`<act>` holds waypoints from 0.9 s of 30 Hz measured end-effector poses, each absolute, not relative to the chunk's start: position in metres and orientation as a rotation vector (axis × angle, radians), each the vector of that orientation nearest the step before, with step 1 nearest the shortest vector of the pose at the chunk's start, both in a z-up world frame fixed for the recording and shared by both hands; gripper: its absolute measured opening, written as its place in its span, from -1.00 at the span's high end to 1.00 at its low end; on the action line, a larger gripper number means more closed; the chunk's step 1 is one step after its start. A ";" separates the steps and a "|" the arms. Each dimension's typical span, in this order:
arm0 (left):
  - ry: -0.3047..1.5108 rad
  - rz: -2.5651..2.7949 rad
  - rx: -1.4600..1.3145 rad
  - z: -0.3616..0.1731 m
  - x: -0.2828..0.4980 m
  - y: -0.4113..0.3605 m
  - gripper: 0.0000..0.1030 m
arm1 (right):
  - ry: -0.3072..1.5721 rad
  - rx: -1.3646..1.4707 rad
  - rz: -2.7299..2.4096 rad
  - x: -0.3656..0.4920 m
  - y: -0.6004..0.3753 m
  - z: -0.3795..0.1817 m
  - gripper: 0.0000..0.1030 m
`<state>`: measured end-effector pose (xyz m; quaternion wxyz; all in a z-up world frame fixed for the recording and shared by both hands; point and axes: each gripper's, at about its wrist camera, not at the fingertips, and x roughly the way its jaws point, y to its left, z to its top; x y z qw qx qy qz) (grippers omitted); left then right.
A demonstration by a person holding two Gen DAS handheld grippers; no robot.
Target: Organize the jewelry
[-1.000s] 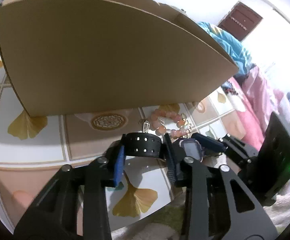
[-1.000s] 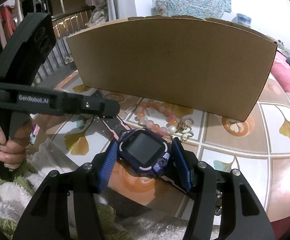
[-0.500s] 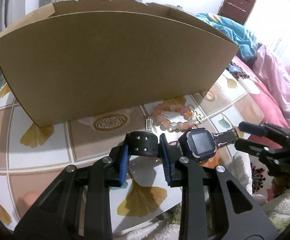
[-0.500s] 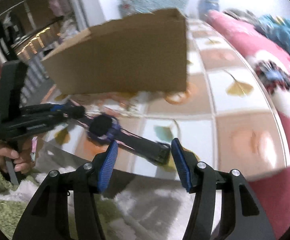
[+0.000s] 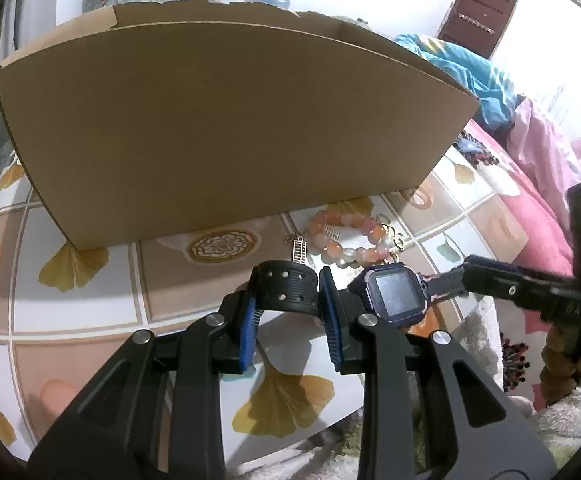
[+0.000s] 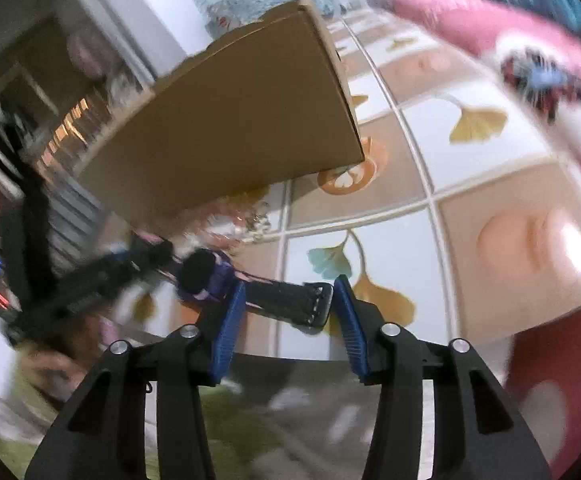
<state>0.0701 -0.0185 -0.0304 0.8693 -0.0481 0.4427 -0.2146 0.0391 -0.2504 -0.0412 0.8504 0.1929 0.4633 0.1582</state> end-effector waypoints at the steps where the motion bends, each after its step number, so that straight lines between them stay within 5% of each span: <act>1: 0.926 -0.450 -0.102 -0.030 0.070 -0.018 0.48 | 0.982 0.469 0.359 0.040 -0.254 -0.044 0.31; 10: 0.917 -0.455 -0.124 -0.030 0.070 -0.015 0.48 | 0.978 0.599 0.381 0.042 -0.259 -0.050 0.85; 17: 0.863 -0.501 -0.132 -0.011 0.058 -0.011 0.63 | 0.907 0.492 0.423 0.038 -0.247 -0.015 0.88; 27: 0.666 -0.618 -0.119 0.092 0.053 0.008 0.63 | 0.714 0.336 0.536 0.062 -0.244 0.094 0.88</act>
